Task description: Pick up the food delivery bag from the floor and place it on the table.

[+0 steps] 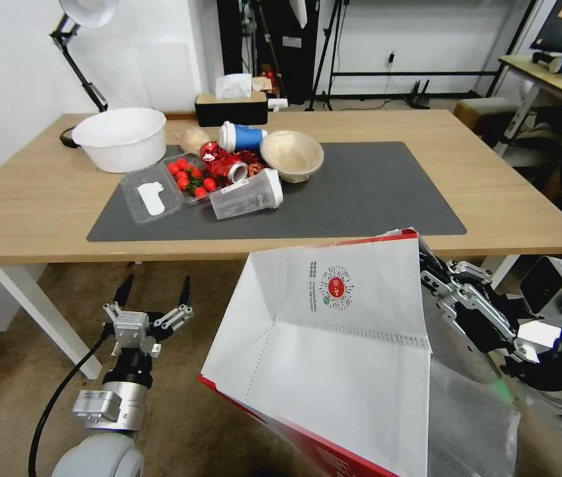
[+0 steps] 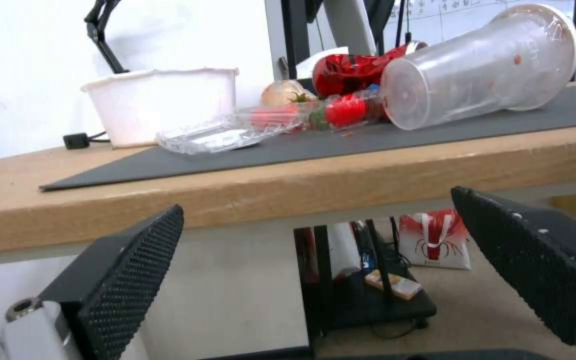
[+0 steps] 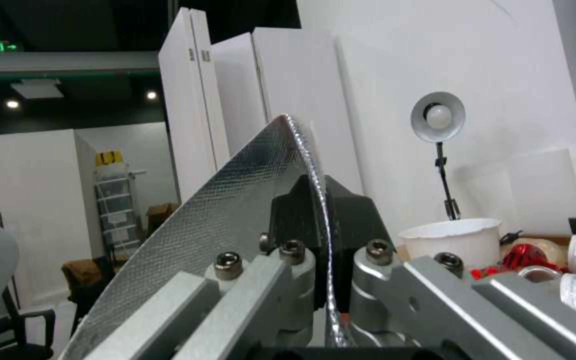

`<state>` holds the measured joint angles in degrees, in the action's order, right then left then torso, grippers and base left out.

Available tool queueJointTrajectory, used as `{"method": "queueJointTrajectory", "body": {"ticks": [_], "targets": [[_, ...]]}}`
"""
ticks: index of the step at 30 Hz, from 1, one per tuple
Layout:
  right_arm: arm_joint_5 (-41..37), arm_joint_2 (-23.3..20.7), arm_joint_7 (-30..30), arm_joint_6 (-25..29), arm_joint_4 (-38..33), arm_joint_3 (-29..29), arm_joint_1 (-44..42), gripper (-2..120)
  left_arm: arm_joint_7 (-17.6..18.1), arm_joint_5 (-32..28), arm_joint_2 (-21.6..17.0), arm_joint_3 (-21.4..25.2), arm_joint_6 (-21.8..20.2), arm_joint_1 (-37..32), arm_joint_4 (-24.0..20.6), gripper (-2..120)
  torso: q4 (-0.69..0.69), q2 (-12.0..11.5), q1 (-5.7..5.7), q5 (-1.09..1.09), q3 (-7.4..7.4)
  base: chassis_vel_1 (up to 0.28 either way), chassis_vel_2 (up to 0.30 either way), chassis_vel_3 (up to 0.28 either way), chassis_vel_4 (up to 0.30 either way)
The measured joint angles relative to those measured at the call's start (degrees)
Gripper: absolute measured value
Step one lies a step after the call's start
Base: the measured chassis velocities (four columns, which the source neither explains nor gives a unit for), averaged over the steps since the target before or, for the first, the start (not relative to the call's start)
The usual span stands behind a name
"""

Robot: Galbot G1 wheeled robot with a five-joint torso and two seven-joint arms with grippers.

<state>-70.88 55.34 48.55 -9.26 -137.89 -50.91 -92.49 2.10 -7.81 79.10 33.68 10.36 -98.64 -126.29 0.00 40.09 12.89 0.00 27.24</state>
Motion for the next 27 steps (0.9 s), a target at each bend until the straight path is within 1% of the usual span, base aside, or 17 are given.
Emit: {"method": "queueJointTrajectory", "body": {"ticks": [2, 4, 6, 7, 10, 14, 17, 18, 27], "targets": [[0.18, -0.01, 0.07, 0.0, -0.11, -0.22, -0.28, 0, 0.03, -0.06, -0.02, 0.02, 0.02, 0.0, 0.0, 100, -0.02, 0.69, 0.27, 0.0, 0.4, 0.0, 0.0, 0.0, 0.0], [0.24, -0.01, 0.13, 0.0, -0.12, -0.29, -0.39, 0, 0.03, -0.07, -0.01, 0.02, 0.02, -0.01, 0.0, 100, -0.01, 0.93, 0.37, 0.0, 0.55, 0.0, 0.0, 0.0, 0.0], [0.42, 0.09, 0.28, 0.01, -0.14, -0.34, -0.5, 0, 0.04, -0.08, 0.01, -0.01, 0.02, -0.01, -0.23, 100, -0.01, 1.76, 0.69, 0.0, 1.06, 0.0, 0.0, 0.0, 0.0], [0.42, 0.09, 0.28, 0.01, -0.14, -0.34, -0.5, 0, 0.04, -0.08, 0.01, -0.01, 0.02, -0.01, -0.23, 100, -0.01, 1.76, 0.69, 0.0, 1.06, 0.0, 0.0, 0.0, 0.0], [0.59, 0.22, 0.29, 0.02, -0.14, -0.12, -0.32, 0, 0.04, -0.12, -0.07, 0.14, 0.02, 0.02, -0.42, 100, -0.01, 2.8, 1.11, 0.0, 1.67, 0.0, 0.0, 0.0, 0.0], [0.65, 0.25, 0.3, 0.03, -0.13, 0.06, -0.26, 0, 0.06, -0.17, -0.08, 0.26, 0.02, -0.01, -0.43, 100, -0.01, 3.51, 1.41, 0.0, 2.1, 0.0, 0.0, 0.0, 0.0], [0.78, 0.35, 0.33, 0.06, 0.02, 0.15, -0.28, 0, 0.07, -0.21, 0.03, 0.27, 0.01, 0.04, -0.46, 100, -0.01, 4.63, 1.9, 0.0, 2.71, 0.0, 0.0, 0.0, 0.0], [0.78, 0.35, 0.33, 0.06, 0.02, 0.15, -0.28, 0, 0.07, -0.21, 0.03, 0.27, 0.01, 0.04, -0.46, 100, -0.01, 4.63, 1.9, 0.0, 2.71, 0.0, 0.0, 0.0, 0.0], [1.04, 0.74, 0.4, 0.12, -0.36, -0.13, -0.69, 0, 0.07, -0.22, 0.09, -0.01, -0.02, 0.21, -0.24, 100, -0.01, 6.98, 2.88, 0.0, 4.09, 0.0, 0.0, 0.0, 0.0]]}}
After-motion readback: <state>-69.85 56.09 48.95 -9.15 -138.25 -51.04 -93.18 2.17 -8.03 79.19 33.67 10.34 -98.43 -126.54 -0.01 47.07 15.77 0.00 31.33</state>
